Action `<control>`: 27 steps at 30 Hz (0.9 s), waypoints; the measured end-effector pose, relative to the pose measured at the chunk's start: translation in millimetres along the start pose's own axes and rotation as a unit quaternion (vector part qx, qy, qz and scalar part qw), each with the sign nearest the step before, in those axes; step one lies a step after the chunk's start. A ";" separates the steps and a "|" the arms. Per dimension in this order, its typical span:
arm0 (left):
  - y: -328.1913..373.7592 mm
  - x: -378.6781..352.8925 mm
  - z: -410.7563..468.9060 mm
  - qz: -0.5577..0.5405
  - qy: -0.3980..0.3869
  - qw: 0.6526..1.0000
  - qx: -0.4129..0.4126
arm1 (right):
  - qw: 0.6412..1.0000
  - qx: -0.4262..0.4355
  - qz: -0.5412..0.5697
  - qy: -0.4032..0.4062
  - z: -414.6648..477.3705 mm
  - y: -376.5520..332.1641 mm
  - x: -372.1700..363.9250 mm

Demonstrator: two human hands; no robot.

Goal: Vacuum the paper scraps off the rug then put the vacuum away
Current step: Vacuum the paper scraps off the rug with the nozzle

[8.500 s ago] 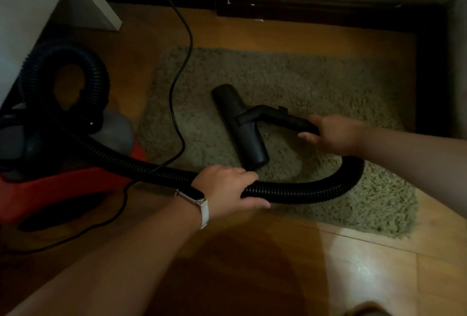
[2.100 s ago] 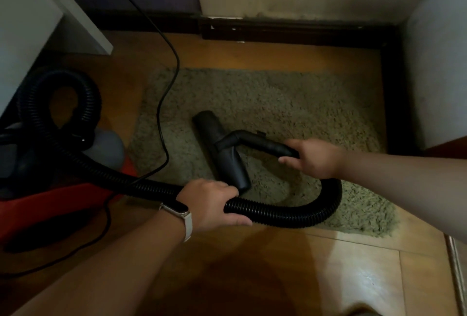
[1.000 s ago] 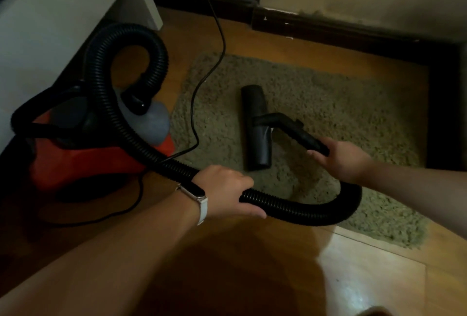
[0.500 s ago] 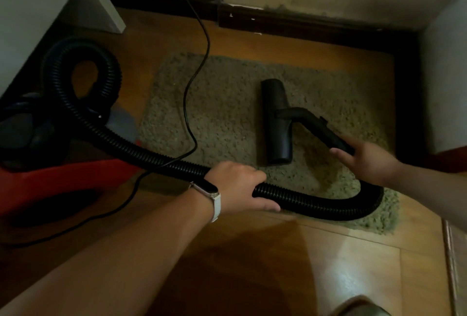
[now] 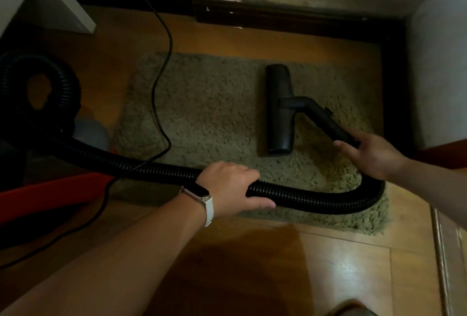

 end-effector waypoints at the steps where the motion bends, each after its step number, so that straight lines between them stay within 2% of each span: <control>1: 1.1 0.9 1.6 0.001 0.005 1.000 -0.002 | 1.000 0.000 0.000 0.014 -2.0 1.3 3.2; 6: 11.3 4.3 16.0 0.010 0.009 1.000 -0.016 | 0.999 -0.009 0.018 0.044 -19.1 16.6 14.7; 12: 22.9 2.4 18.4 0.008 0.005 0.999 -0.044 | 0.999 -0.002 -0.008 0.037 -43.2 23.2 16.2; 22: 0.7 10.4 -32.1 0.004 -0.007 0.994 -0.107 | 0.992 0.097 -0.082 0.010 -80.3 -33.5 -23.2; 27: -7.7 2.4 -63.9 -0.005 -0.031 0.993 -0.113 | 0.986 0.101 -0.128 -0.012 -90.0 -57.6 -48.9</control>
Point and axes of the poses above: each hand's wrist, its own z-axis towards the middle knuckle, its own x-axis out of the back of the hand, y = z × x, the point moved 3 cm from there along z, towards the middle knuckle, and after that the axes turned 8 degrees about -y, right-handed, at the moved point
